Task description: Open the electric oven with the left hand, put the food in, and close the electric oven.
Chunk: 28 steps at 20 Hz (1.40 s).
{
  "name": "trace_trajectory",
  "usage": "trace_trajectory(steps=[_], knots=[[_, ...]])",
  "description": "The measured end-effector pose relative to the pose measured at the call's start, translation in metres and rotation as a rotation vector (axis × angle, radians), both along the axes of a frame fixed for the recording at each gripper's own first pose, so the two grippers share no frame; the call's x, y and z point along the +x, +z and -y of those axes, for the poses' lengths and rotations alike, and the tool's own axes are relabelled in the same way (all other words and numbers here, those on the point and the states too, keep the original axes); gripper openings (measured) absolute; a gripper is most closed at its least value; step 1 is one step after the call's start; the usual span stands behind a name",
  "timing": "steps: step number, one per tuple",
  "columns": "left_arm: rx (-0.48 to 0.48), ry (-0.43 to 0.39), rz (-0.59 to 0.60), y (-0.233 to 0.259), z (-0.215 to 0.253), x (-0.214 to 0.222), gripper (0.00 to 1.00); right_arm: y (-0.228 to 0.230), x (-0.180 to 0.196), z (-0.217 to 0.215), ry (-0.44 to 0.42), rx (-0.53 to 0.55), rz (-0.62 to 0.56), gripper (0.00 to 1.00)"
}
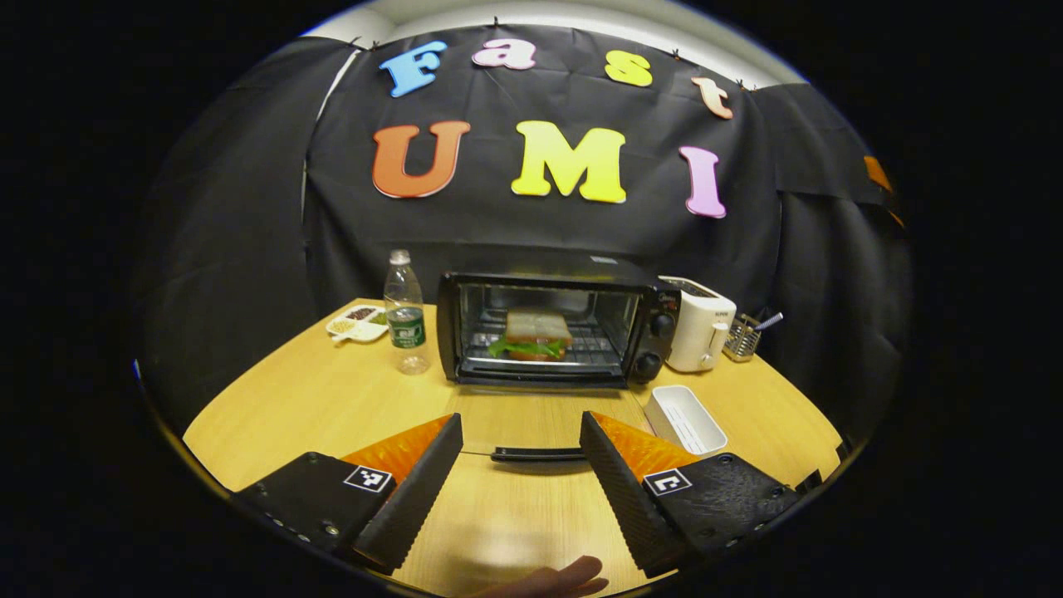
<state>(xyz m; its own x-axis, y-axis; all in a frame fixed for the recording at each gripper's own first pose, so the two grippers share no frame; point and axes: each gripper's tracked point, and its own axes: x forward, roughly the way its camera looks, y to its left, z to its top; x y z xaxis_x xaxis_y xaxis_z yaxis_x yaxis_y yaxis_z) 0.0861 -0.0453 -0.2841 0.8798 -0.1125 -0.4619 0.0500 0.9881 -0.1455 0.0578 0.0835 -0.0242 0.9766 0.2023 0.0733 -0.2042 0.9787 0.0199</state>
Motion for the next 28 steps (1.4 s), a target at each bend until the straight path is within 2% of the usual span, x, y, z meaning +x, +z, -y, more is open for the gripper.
trace_trajectory(steps=[3,6,13,19,20,21,22,23,24,25,26,27,28], knots=[[0.003,-0.057,-0.087,-0.034,0.023,0.001,0.94,-0.007,0.001,0.017,-0.02,0.008,0.002,0.98],[0.031,-0.076,-0.175,-0.067,0.034,0.001,0.94,-0.011,0.006,0.028,-0.043,0.018,0.003,0.98],[0.024,-0.113,-0.27,-0.105,0.052,0.011,0.94,-0.018,0.006,0.029,-0.009,0.021,-0.007,0.98],[0.067,-0.115,-0.272,-0.109,0.049,0.021,0.94,-0.027,0.008,0.035,-0.058,-0.031,0.003,0.98],[0.062,-0.112,-0.276,-0.108,0.049,0.021,1.0,-0.029,0.007,0.032,-0.049,-0.039,-0.002,0.98],[0.045,-0.096,-0.273,-0.107,0.048,0.023,0.93,-0.031,0.007,0.028,-0.039,-0.045,-0.003,0.98],[0.027,-0.087,-0.27,-0.104,0.049,0.024,0.93,-0.031,0.006,0.025,-0.033,-0.051,-0.001,0.86],[0.023,-0.088,-0.261,-0.101,0.048,0.025,0.93,-0.03,0.007,0.026,-0.041,-0.06,0.008,0.86],[0.011,-0.082,-0.256,-0.099,0.048,0.025,0.92,-0.03,0.009,0.031,-0.061,-0.075,0.017,0.87],[0.001,-0.074,-0.252,-0.096,0.049,0.025,0.92,-0.03,0.009,0.037,-0.081,-0.085,0.025,1.0],[-0.007,-0.068,-0.243,-0.092,0.049,0.026,0.93,-0.031,0.009,0.039,-0.096,-0.088,0.033,1.0],[-0.013,-0.06,-0.234,-0.088,0.048,0.027,0.93,-0.033,0.011,0.038,-0.1,-0.088,0.03,0.93],[-0.022,-0.048,-0.221,-0.083,0.048,0.029,0.93,-0.036,0.012,0.037,-0.098,-0.08,0.023,1.0]])
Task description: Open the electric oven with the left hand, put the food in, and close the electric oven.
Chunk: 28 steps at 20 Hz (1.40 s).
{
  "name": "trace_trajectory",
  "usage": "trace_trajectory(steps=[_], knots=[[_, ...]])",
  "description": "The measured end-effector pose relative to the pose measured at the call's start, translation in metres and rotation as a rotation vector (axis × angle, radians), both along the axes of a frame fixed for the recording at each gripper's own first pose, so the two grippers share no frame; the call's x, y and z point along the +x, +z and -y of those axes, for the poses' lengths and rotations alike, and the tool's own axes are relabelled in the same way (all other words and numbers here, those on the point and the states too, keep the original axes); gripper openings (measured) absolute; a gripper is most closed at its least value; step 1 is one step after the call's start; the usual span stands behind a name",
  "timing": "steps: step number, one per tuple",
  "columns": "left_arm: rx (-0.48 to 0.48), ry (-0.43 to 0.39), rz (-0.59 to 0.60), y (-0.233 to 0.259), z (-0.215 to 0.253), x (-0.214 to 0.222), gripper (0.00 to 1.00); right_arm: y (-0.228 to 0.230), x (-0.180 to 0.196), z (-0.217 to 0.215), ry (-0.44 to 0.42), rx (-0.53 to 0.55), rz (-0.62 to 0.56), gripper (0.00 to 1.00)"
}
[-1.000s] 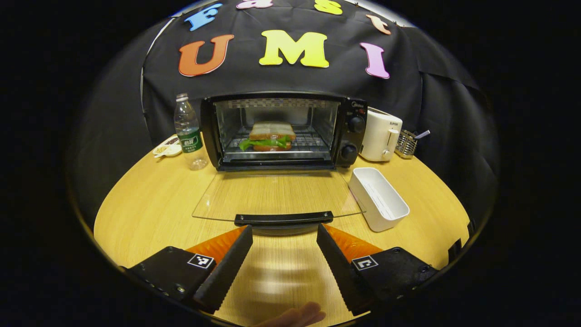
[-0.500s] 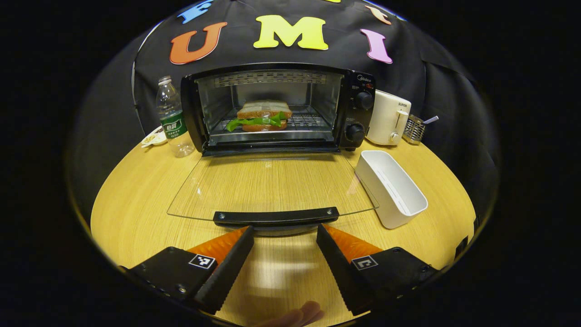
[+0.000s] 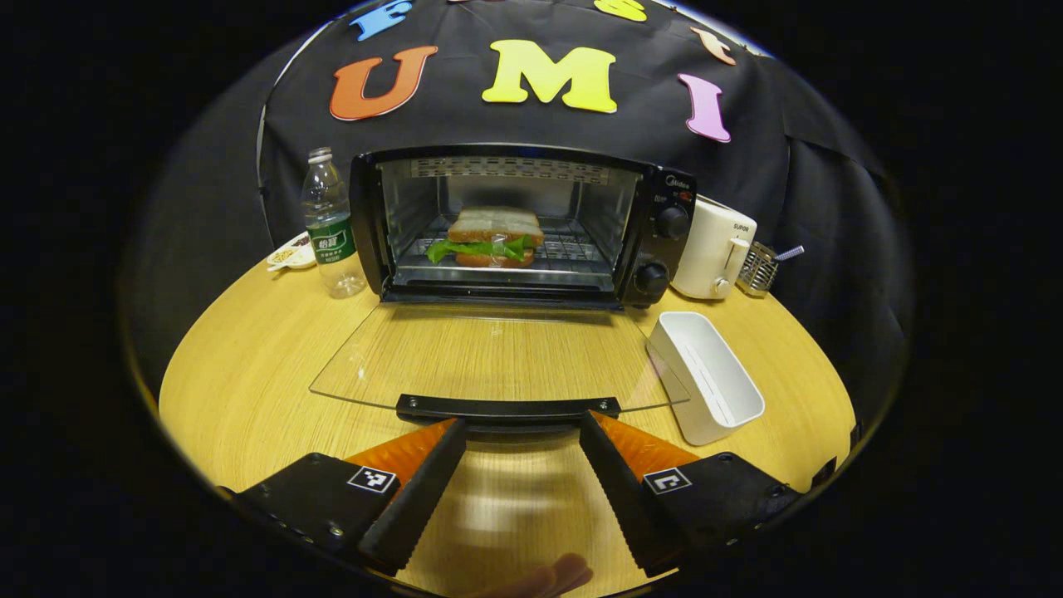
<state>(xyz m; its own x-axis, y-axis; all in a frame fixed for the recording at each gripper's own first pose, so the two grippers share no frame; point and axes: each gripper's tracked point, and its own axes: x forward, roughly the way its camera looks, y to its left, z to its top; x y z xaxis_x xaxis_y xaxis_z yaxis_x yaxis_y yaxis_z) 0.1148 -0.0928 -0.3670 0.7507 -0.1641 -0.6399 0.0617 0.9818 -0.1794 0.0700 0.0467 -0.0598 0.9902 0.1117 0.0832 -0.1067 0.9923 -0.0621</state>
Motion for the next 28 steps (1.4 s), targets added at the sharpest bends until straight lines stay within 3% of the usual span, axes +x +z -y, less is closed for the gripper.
trace_trajectory(steps=[5,6,9,10,14,15,16,18,19,21,22,23,25,26,27,28], knots=[[-0.013,0.02,0.039,0.012,0.0,0.004,0.92,-0.015,0.008,0.003,0.006,0.036,-0.048,1.0],[-0.011,0.021,0.041,0.012,0.0,0.005,0.92,-0.016,0.009,0.003,0.007,0.044,-0.051,0.93],[0.013,0.007,0.057,0.016,0.001,0.006,0.92,-0.02,0.012,0.008,0.0,0.05,-0.06,0.93],[0.021,0.006,0.07,0.019,0.001,0.006,0.92,-0.021,0.012,0.009,-0.002,0.053,-0.062,1.0],[0.065,-0.002,0.098,0.025,-0.002,0.011,0.92,-0.024,0.014,0.012,-0.005,0.058,-0.069,1.0],[0.079,-0.01,0.101,0.026,-0.002,0.011,0.92,-0.025,0.015,0.013,-0.013,0.058,-0.071,0.93],[0.092,-0.015,0.109,0.029,-0.002,0.012,0.92,-0.026,0.016,0.016,-0.025,0.054,-0.075,1.0],[0.101,-0.011,0.132,0.035,-0.003,0.016,0.92,-0.028,0.016,0.02,-0.038,0.06,-0.077,1.0],[0.108,-0.007,0.144,0.039,-0.004,0.019,0.92,-0.03,0.016,0.021,-0.042,0.065,-0.081,0.93],[0.136,0.006,0.166,0.045,-0.011,0.026,0.93,-0.035,0.016,0.023,-0.045,0.068,-0.093,0.93],[0.136,0.006,0.177,0.05,-0.01,0.028,0.96,-0.036,0.016,0.024,-0.048,0.07,-0.098,1.0],[0.132,0.006,0.184,0.054,-0.011,0.029,0.96,-0.037,0.016,0.026,-0.051,0.072,-0.1,0.93],[0.13,0.005,0.226,0.065,-0.014,0.038,0.96,-0.037,0.017,0.027,-0.054,0.074,-0.102,0.93],[0.125,0.008,0.245,0.071,-0.015,0.042,0.96,-0.038,0.015,0.027,-0.054,0.075,-0.103,1.0],[0.121,0.009,0.258,0.075,-0.016,0.046,0.96,-0.038,0.013,0.027,-0.053,0.074,-0.103,1.0],[0.122,0.009,0.275,0.081,-0.017,0.05,0.96,-0.037,0.012,0.027,-0.054,0.074,-0.102,0.93]])
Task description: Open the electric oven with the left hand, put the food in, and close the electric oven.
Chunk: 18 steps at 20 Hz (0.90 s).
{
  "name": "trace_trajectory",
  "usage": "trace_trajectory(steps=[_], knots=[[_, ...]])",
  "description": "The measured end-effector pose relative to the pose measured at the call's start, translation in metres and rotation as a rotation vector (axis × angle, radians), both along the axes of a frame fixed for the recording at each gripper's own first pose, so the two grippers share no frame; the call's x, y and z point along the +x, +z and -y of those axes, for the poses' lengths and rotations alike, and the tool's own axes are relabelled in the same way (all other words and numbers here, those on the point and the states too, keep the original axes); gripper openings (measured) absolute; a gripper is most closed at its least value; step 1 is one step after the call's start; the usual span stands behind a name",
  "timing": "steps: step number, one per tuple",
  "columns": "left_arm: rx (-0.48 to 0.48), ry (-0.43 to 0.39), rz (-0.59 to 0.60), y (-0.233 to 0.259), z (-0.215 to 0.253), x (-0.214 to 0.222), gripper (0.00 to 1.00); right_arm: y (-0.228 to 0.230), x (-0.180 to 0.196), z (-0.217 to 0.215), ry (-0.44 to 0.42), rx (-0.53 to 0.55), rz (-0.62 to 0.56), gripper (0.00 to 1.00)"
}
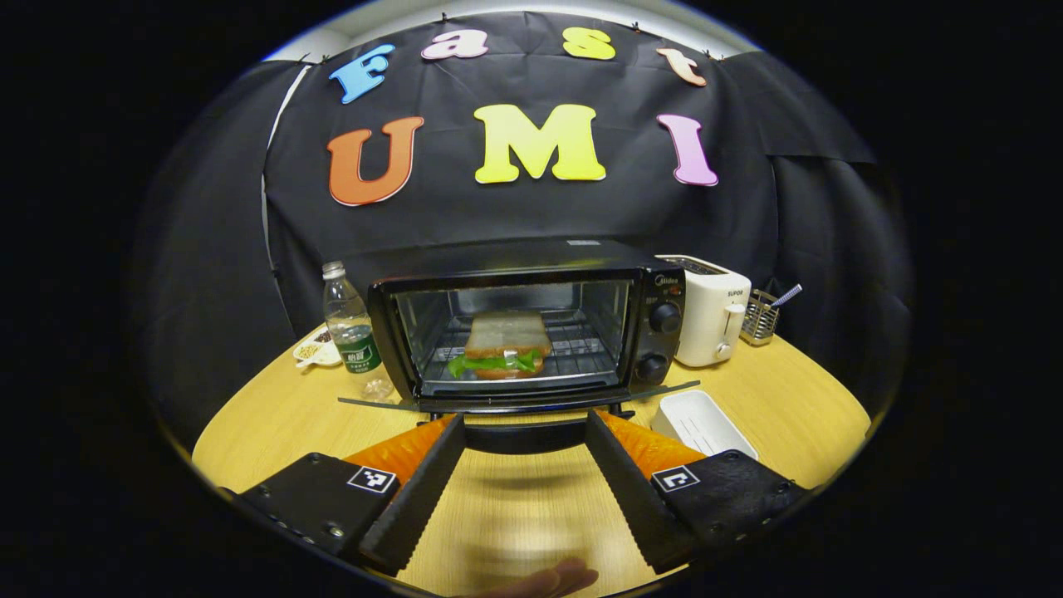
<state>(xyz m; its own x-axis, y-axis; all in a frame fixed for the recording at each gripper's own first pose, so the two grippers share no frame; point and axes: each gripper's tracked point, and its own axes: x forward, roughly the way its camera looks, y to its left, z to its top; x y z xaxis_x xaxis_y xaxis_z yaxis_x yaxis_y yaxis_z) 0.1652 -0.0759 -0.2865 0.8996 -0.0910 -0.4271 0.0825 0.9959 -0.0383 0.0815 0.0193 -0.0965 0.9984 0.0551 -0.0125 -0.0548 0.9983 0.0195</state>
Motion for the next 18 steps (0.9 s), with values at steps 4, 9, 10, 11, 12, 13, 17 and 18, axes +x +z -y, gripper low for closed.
trace_trajectory(steps=[4,9,10,11,12,13,17,18], knots=[[0.009,-0.016,0.042,0.018,-0.002,0.022,0.98,0.004,-0.011,0.004,0.0,-0.009,0.011,0.93],[-0.005,-0.021,0.123,0.04,-0.006,0.065,0.97,0.011,-0.029,0.013,-0.015,0.003,0.026,0.93],[-0.021,-0.016,0.144,0.045,-0.006,0.074,0.97,0.013,-0.033,0.013,-0.013,0.006,0.031,0.93],[-0.036,-0.016,0.148,0.046,-0.005,0.079,0.96,0.014,-0.037,0.012,-0.008,0.012,0.037,0.93],[-0.05,-0.019,0.131,0.043,-0.004,0.076,0.96,0.014,-0.043,0.01,-0.001,0.017,0.038,1.0],[-0.055,-0.019,0.13,0.046,-0.004,0.073,0.96,0.011,-0.047,0.009,0.007,0.019,0.036,0.93],[-0.009,-0.004,0.212,0.084,-0.011,0.04,0.95,0.005,-0.07,0.01,0.024,0.034,0.021,1.0],[-0.006,-0.002,0.229,0.095,-0.011,0.026,0.95,0.006,-0.076,0.013,0.02,0.04,0.021,1.0]])
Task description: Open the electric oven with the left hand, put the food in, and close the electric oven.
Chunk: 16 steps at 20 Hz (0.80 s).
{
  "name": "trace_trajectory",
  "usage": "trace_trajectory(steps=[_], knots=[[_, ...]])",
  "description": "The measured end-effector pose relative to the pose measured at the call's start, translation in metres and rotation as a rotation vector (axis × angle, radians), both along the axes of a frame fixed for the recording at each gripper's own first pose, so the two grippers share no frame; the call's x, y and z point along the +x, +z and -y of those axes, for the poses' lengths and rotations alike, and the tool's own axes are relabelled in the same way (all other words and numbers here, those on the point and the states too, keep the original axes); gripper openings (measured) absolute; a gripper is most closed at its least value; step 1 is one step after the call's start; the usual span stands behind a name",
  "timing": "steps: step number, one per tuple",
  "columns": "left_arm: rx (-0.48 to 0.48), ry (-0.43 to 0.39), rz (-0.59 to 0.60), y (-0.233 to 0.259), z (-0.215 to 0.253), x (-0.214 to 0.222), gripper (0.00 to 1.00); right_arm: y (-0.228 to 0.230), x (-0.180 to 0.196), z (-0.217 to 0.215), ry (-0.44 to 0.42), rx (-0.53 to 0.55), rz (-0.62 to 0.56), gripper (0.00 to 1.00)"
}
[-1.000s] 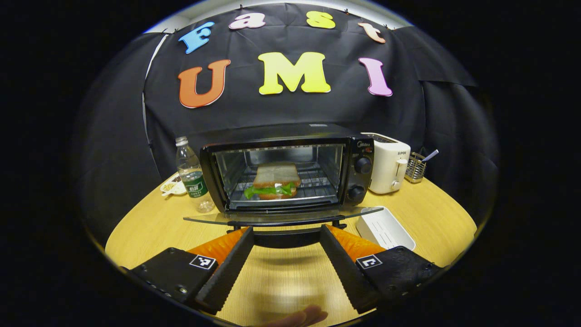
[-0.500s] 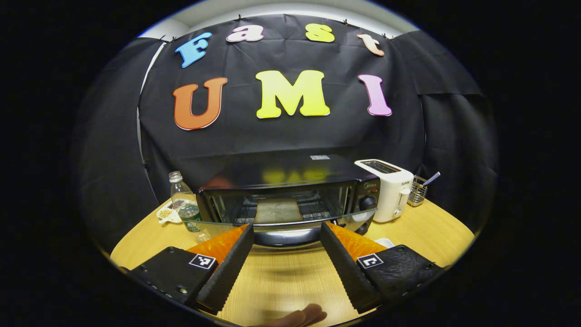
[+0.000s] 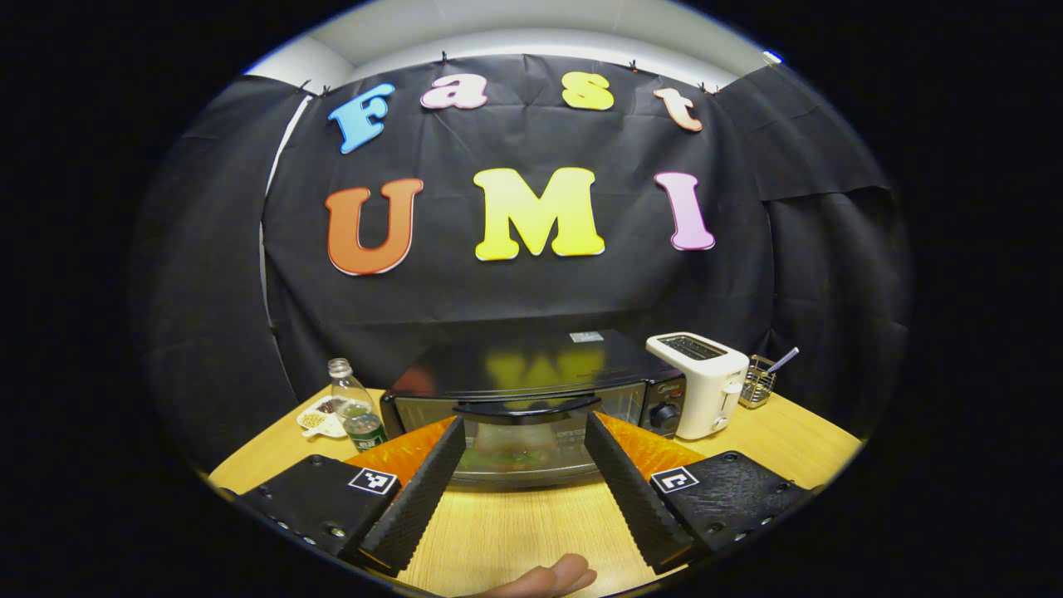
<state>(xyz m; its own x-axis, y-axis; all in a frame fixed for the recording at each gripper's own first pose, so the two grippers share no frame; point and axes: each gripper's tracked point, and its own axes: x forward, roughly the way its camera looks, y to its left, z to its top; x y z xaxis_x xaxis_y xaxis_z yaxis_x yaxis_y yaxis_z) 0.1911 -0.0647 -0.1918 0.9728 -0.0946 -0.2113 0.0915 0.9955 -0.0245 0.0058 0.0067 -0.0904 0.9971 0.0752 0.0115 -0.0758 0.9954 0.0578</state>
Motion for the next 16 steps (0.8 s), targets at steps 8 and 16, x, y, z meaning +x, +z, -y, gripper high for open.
trace_trajectory(steps=[8,16], knots=[[0.026,0.051,0.132,0.096,-0.011,-0.117,0.95,0.032,-0.059,0.034,-0.045,0.01,0.067,1.0],[-0.046,0.108,0.189,0.134,-0.031,-0.209,0.95,0.057,-0.077,0.046,-0.045,0.011,0.115,1.0]])
